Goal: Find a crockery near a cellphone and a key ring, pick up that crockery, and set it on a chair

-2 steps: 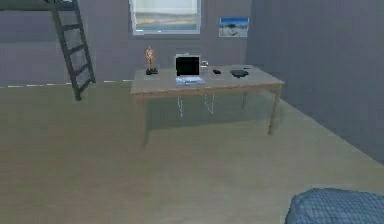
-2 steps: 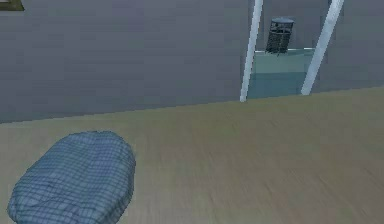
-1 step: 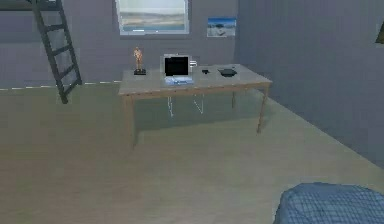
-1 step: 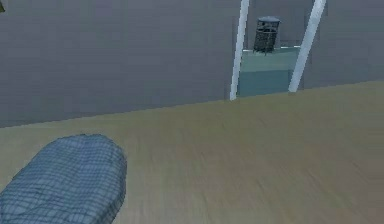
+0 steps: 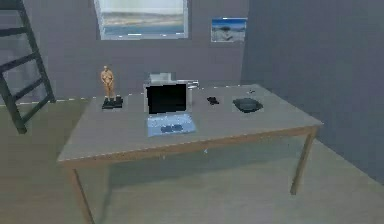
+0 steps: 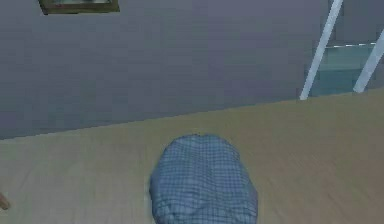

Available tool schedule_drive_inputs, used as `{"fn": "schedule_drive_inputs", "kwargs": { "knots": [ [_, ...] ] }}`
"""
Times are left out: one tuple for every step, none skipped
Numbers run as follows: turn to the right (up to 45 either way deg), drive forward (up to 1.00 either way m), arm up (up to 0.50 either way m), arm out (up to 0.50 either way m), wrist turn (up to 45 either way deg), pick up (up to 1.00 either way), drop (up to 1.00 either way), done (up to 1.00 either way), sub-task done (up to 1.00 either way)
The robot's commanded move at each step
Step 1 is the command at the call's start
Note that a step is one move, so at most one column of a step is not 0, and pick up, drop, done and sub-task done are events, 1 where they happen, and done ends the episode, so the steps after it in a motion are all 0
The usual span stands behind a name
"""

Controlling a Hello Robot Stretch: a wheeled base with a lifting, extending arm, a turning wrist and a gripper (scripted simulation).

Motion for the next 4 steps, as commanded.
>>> {"fn": "schedule_drive_inputs", "kwargs": {
  "knots": [
    [27.0,0.00,0.00,0.00,0.0,0.00,0.00,0.00,0.00],
    [0.0,0.65,0.00,0.00,0.0,0.00,0.00,0.00,0.00],
    [39.0,0.00,0.00,0.00,0.0,0.00,0.00,0.00,0.00],
    [0.0,1.00,0.00,0.00,0.0,0.00,0.00,0.00,0.00]
  ]
}}
